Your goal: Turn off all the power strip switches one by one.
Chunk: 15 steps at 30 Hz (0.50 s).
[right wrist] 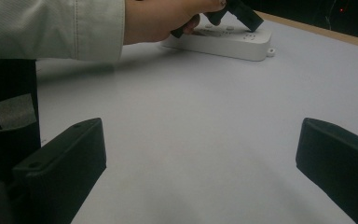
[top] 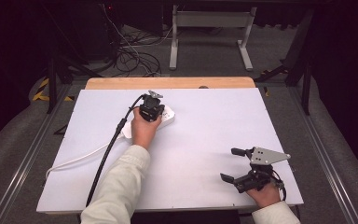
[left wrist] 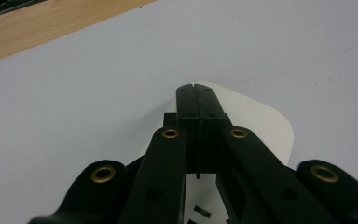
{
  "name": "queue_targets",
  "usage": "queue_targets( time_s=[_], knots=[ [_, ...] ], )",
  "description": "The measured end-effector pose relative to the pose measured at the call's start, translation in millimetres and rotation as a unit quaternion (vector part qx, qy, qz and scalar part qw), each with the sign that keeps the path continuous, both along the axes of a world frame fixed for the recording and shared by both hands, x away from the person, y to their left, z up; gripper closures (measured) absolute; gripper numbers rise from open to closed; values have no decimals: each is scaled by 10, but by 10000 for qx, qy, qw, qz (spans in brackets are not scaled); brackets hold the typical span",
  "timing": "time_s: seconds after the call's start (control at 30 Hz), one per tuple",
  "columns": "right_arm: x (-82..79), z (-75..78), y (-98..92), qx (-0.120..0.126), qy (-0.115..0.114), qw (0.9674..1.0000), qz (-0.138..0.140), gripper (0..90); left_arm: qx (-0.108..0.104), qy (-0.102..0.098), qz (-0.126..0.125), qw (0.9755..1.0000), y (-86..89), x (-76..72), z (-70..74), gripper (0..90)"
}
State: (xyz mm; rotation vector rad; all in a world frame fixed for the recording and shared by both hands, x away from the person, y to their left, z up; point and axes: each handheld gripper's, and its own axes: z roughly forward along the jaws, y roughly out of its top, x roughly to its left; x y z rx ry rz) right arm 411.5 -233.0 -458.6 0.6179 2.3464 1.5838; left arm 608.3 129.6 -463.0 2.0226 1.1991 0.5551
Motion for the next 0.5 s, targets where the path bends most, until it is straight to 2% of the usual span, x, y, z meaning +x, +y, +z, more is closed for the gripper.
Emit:
queue_targets(
  time_s=[0.5],
  knots=[
    [4, -5, -13, 14, 21, 10000, -16, 21, 90, -11, 9, 10000, -30, 18, 0, 900]
  ],
)
